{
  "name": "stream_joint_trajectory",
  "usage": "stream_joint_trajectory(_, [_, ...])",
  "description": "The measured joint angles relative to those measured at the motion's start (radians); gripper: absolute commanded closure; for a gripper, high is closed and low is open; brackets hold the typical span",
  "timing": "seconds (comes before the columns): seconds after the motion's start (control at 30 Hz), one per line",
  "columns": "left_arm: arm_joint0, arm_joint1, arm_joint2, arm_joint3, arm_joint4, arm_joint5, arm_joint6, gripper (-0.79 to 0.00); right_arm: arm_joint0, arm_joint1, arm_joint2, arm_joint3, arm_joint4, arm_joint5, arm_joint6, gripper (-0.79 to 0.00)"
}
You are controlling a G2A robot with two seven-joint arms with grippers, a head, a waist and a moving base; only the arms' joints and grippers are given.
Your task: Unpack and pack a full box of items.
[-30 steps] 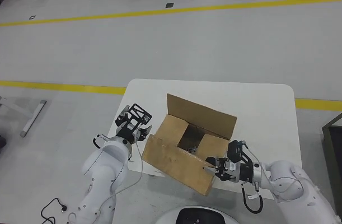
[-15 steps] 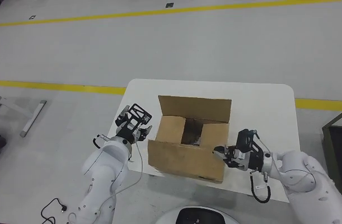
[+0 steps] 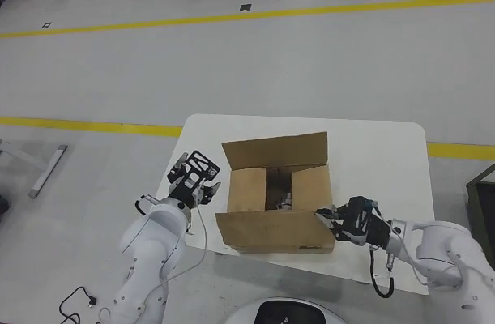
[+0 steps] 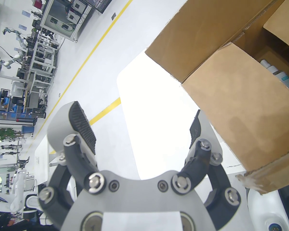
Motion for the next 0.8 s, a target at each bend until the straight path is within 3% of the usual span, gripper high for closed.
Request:
stream_joint_trajectory(0.3, [-0.017, 0.012, 0.040, 0.007, 0.015, -0.092, -0.079, -0.785, -0.106, 0.014, 0.021, -0.105, -0.255, 0.034, -0.209, 0.000])
stream_joint_trajectory(0.53, [-0.020, 0.024, 0.074, -0.007, 0.029, -0.209, -0.130, -0.785, -0.133, 0.019, 0.022, -0.101, -0.312, 0.039, -0.321, -0.003])
stream_joint_trajectory(0.6, [-0.016, 0.028, 0.079, -0.016, 0.024, -0.255, -0.132, -0.785, -0.133, 0.020, 0.023, -0.095, -0.319, 0.039, -0.342, -0.095])
stream_joint_trajectory(0.7, [-0.006, 0.033, 0.075, -0.029, -0.002, -0.301, -0.130, -0.785, -0.136, 0.021, 0.023, -0.086, -0.318, 0.042, -0.366, -0.086])
stream_joint_trajectory(0.8, [0.004, 0.038, 0.070, -0.042, -0.019, -0.344, -0.129, -0.785, -0.137, 0.022, 0.023, -0.079, -0.315, 0.041, -0.390, -0.163])
